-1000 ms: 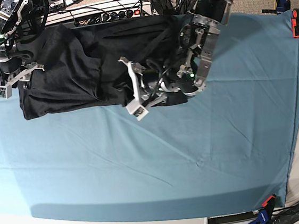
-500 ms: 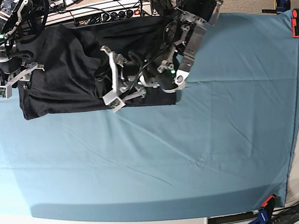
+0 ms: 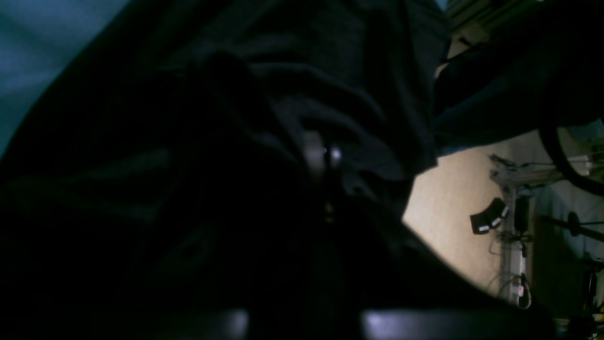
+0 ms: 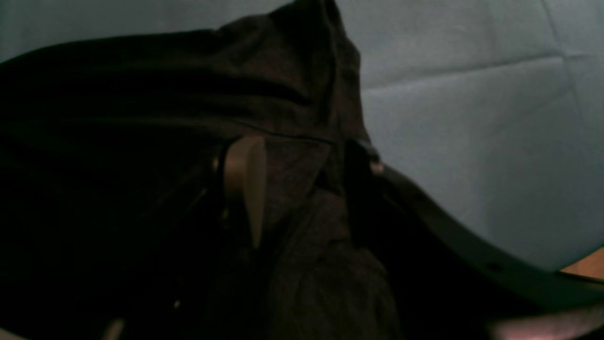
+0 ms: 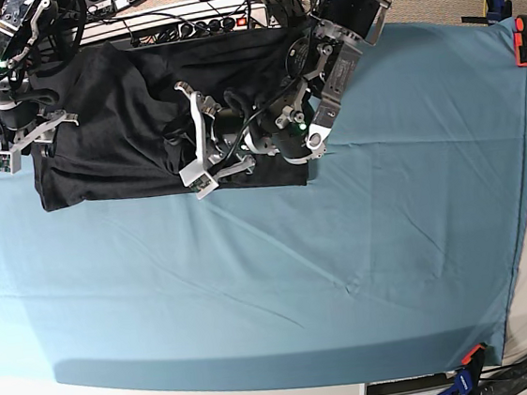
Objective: Fold the T-shirt properly
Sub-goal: 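Lay the folded end over the strip's middle with the left gripper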
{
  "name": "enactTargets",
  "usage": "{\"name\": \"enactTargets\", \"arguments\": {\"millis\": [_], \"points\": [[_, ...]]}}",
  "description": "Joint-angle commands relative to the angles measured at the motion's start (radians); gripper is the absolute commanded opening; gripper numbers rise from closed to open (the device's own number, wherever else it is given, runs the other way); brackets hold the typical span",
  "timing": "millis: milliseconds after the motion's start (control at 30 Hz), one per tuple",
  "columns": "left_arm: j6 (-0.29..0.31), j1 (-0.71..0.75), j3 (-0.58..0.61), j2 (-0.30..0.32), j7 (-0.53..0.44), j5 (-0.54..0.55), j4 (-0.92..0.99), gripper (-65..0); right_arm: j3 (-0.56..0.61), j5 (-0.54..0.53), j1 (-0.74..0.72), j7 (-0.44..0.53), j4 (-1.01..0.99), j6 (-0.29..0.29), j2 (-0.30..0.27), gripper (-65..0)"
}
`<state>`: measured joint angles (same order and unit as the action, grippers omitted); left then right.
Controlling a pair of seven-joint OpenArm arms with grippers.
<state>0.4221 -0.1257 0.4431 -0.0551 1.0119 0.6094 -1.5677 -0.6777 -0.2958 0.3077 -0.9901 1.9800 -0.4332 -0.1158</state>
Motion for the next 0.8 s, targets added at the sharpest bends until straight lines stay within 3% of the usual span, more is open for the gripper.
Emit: {"name": "enactTargets", "arguments": {"millis": [0,67,200,267,467,533,600,767], "points": [[0.026,-0.018,0.0,-0.014,-0.026,0.019,-0.015,-65.0,-0.002,-0.01,-0.003,0.027,0.014,0.005,-0.012,-37.5],[0.064,-0.018,0.0,-0.014,-0.025,0.019,-0.015,-63.2,-0.002,-0.01,-0.003,0.026,0.014,0.005,-0.012,-37.5],[0.076,-0.019,0.0,-0.014,-0.026,0.019,-0.015,-39.6,-0.002,-0.01,-0.003,0.027,0.014,0.005,-0.012,-37.5],[0.076,-0.019,0.0,-0.014,-0.026,0.019,-0.015,-37.5,-0.002,-0.01,-0.003,0.027,0.014,0.005,-0.012,-37.5],[0.076,-0.023,0.0,-0.014,-0.025,0.018,-0.015,-37.6,-0.002,-0.01,-0.003,0.029,0.014,0.005,-0.012,-37.5],[0.076,-0.032,-0.002,-0.013,-0.024,0.014,-0.015,-45.2,-0.002,-0.01,-0.003,0.029,0.014,0.005,-0.012,-37.5],[0.076,-0.048,-0.001,-0.013,-0.008,-0.005,-0.016,-63.4,-0.002,-0.01,-0.003,0.029,0.014,0.005,-0.012,-37.5],[0.074,-0.104,-0.016,0.008,0.002,-0.035,-0.022,-65.0,-0.002,-0.01,-0.003,0.029,0.014,0.005,-0.012,-37.5]]}}
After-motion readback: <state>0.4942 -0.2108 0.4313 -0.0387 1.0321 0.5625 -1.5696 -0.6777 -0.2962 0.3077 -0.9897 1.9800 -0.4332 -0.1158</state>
